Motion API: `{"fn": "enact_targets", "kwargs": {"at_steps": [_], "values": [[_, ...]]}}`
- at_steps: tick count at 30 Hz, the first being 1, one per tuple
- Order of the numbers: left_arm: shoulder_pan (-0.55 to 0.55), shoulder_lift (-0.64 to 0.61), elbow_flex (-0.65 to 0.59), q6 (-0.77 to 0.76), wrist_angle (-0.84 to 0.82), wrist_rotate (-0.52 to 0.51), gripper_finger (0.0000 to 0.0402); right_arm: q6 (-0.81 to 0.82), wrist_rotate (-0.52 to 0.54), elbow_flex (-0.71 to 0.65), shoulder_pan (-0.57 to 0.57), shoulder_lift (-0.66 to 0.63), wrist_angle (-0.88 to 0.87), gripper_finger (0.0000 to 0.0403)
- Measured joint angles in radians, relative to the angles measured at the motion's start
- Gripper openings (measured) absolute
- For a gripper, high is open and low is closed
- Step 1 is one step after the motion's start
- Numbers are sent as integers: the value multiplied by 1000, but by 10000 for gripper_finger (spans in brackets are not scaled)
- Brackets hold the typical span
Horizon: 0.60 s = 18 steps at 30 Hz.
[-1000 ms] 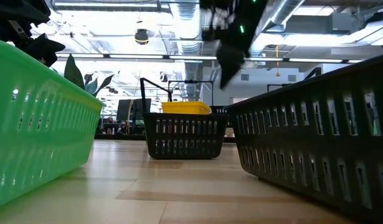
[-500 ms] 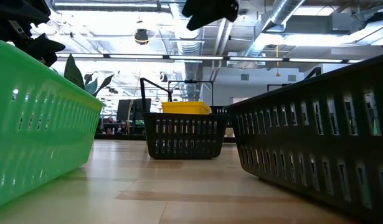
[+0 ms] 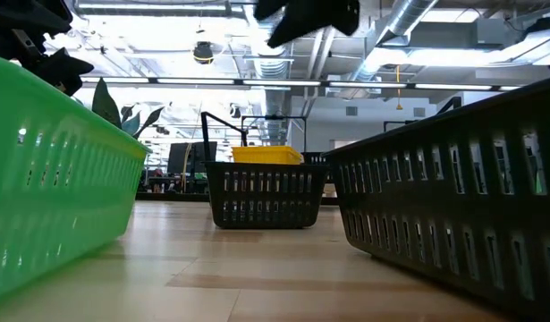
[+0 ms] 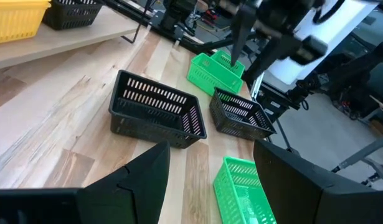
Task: Stack baskets on shelf by color
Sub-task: Stack the top black bin on top of the black bin on the shelf
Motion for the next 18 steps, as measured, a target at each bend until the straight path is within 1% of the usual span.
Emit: {"fn": "enact_targets", "kwargs": {"at_steps": [2,5,7,9,13,18], "values": [[0,0,0,0,0,0,221,3,-11,-2,0,1,-11,205],[0,0,0,0,0,0,221,-2,-24,1,-10,15,52,205],[0,0,0,5,0,-1,221,-30,-31,-4,-10,11,57,204],[0,0,0,7,0,-3,221,-64,-40,2,-15,11,102,204],[0,-1,0,6,0,-40,221,-149,-43,0,-22,16,73,204],[0,-1,0,8,0,-58,221,-218,-51,-1,-37,65,26,204]]}}
